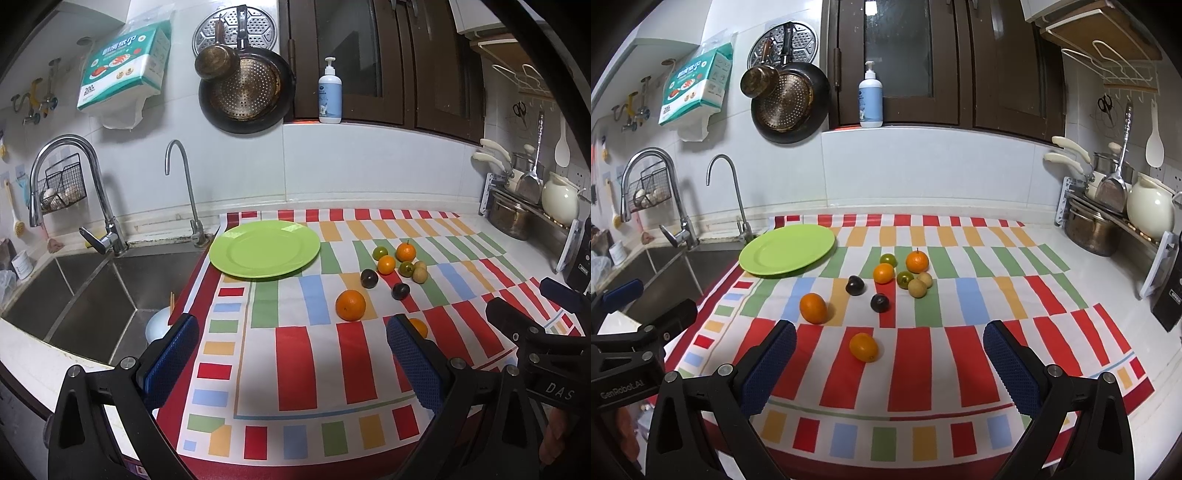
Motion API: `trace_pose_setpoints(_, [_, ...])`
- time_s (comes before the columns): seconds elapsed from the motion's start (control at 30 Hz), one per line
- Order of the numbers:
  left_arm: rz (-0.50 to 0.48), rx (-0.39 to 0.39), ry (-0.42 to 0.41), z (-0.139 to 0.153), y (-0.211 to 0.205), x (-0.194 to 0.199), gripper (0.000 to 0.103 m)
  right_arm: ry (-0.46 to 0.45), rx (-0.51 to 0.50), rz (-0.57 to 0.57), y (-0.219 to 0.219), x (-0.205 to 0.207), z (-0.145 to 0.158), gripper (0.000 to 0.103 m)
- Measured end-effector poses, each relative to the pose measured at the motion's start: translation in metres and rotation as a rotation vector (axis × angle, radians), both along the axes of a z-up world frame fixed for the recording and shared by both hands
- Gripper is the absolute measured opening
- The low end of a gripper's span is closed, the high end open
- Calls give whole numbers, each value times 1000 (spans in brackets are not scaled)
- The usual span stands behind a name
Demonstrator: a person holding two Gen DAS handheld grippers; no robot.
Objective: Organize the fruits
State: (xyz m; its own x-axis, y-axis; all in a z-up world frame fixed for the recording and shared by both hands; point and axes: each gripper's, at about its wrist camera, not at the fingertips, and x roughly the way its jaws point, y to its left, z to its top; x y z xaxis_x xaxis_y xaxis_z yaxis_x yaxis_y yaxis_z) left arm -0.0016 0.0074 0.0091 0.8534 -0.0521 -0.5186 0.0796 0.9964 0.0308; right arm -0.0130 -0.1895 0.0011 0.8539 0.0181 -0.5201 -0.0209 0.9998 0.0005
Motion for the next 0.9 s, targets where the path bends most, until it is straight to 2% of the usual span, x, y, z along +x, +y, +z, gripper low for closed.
trace_pose_setpoints(0.9, [-9,-3,-3,1,-3,3,103,-5,0,0,0,5,3,103])
